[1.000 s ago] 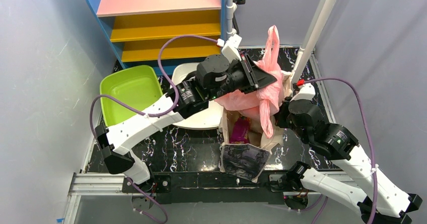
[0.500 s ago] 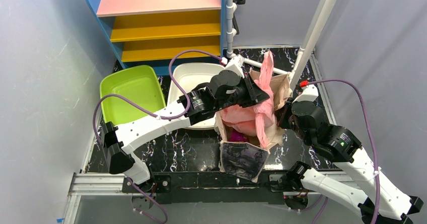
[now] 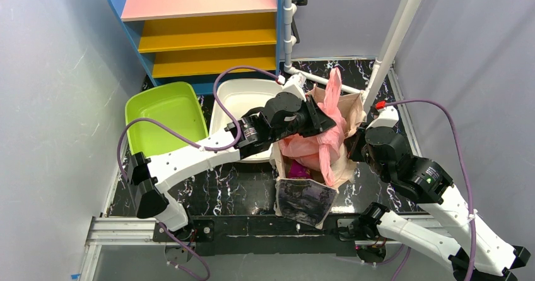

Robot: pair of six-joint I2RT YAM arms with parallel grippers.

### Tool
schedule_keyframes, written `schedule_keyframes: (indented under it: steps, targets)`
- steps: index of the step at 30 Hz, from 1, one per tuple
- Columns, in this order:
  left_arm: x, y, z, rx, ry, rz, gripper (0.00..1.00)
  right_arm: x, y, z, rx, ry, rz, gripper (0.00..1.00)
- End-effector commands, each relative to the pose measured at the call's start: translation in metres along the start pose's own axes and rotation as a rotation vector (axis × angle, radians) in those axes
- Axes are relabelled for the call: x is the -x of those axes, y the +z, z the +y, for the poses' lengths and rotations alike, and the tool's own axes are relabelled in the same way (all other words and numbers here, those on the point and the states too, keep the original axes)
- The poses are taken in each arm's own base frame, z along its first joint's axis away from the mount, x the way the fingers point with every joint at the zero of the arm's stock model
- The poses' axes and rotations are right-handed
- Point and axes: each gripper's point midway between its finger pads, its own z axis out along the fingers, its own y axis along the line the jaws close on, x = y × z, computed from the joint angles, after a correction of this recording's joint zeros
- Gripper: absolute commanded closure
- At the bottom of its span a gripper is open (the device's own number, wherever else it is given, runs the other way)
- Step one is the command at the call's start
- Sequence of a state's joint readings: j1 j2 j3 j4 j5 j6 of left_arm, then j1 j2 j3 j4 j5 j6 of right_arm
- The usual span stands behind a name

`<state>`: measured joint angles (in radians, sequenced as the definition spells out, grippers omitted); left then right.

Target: Place the food into the grocery bag and tie it

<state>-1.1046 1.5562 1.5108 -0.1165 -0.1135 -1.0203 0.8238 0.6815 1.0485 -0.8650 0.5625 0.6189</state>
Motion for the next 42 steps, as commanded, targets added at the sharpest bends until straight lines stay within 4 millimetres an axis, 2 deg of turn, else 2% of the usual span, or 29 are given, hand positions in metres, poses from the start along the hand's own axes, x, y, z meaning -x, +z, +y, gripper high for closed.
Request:
schedule_keyframes:
  steps: [1,7,20,27,33,35,39,42]
  targets:
    - [0.007,-0.008,-0.002,-0.015,0.037,-0.037,1.00,0.023,-0.001,0.001,-0.003,0.029,-0.099,0.99]
    - [-0.007,-0.005,0.018,0.017,0.099,0.002,1.00,0.025,-0.003,-0.001,0.001,0.035,-0.111,0.99]
    - [-0.048,0.009,0.077,0.100,0.232,0.110,1.00,0.027,-0.003,-0.001,-0.001,0.034,-0.124,0.99]
    - [-0.084,0.017,0.119,0.168,0.232,0.212,1.00,0.026,-0.002,-0.003,-0.007,0.031,-0.128,0.99]
    - [-0.110,0.021,0.144,0.199,0.229,0.299,1.00,0.026,0.001,-0.002,-0.012,0.023,-0.125,0.99]
    - [-0.118,0.020,0.145,0.190,0.230,0.335,1.00,0.026,0.002,-0.001,-0.013,0.020,-0.125,0.99]
    - [-0.116,0.017,0.146,0.195,0.263,0.343,1.00,0.028,0.004,0.002,-0.013,0.014,-0.125,0.99]
    - [-0.111,0.013,0.141,0.188,0.304,0.345,0.91,0.028,0.005,0.002,-0.016,0.011,-0.123,0.99]
